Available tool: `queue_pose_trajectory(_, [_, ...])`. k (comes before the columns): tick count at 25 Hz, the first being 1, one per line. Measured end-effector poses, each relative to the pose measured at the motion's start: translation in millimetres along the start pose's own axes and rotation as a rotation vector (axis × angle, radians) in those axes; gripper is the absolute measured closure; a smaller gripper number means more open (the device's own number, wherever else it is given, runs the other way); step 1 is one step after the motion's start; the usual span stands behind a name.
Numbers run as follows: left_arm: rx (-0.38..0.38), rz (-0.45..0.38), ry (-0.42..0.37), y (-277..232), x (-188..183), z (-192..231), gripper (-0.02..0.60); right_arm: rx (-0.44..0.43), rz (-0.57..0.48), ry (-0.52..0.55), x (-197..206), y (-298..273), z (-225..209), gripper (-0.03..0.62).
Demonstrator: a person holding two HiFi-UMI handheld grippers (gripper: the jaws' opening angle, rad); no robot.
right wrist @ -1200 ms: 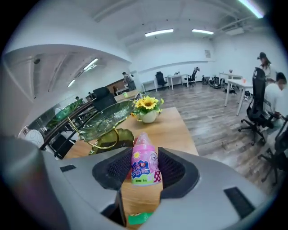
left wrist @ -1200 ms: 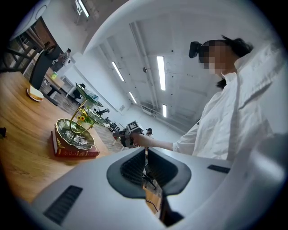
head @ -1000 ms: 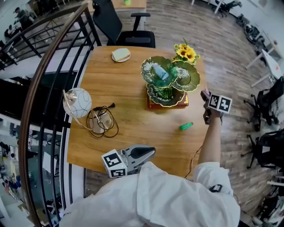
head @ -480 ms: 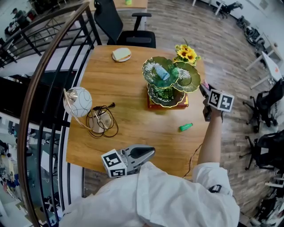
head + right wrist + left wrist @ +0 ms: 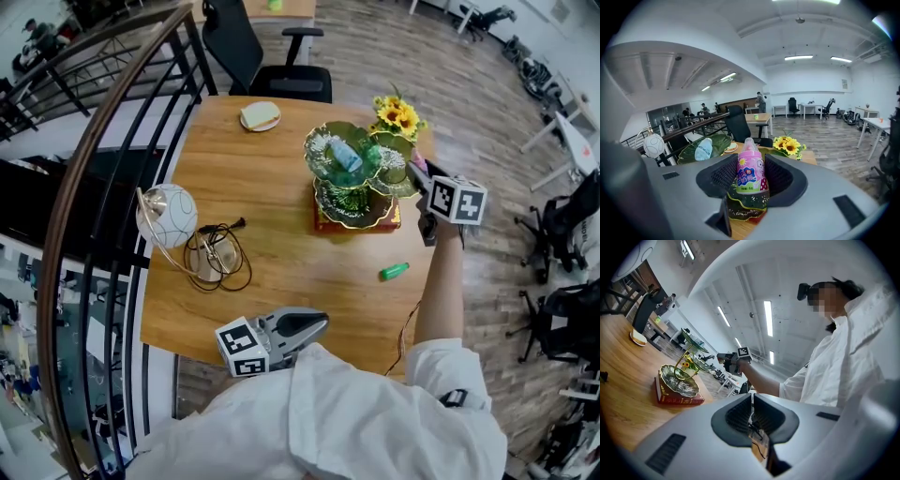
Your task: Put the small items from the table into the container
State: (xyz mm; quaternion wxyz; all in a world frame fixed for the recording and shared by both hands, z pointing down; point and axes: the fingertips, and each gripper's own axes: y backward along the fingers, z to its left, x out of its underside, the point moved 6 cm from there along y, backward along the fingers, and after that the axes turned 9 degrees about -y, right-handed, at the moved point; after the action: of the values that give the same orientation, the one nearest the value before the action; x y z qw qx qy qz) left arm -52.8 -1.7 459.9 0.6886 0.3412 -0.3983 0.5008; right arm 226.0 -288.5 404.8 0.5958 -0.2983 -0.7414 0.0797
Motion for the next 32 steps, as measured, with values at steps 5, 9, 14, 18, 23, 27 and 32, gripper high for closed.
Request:
queue_pose_trajectory(5, [-0.011,-0.004,0.002,1,-1,2,0.572,-0.044,-0.007,0.043,-13,-11,24,0.418])
queue_pose_trajectory(9, [-0.015,-0.010,0.005,3,-1,2,0.572,-0.071,-0.010,0.073,-19,-16,41,0.418])
queue_pose_trajectory(14, [-0.024,-0.016,0.006,7,-1,5,0.572,-0.116,-0.012,0.101,-24,-26,60,0.418])
queue_pose_trajectory(18, [-0.030,-0.016,0.006,9,-2,7,0.572,-0.144,0.002,0.128,-25,-37,75,0.418])
queue_pose_trajectory(23, [-0.040,-0.022,0.006,11,-3,9,0.572,-0.160,0.034,0.155,-20,-54,85,0.418])
queue_pose_trajectory(27, [-0.043,-0.024,0.007,13,-2,10,0.572,-0.187,0.031,0.168,-18,-61,93,0.418])
queue_pose_trajectory(32, [-0.043,-0.023,0.007,12,-3,10,0.572,-0.196,0.022,0.164,-16,-63,92,0.418])
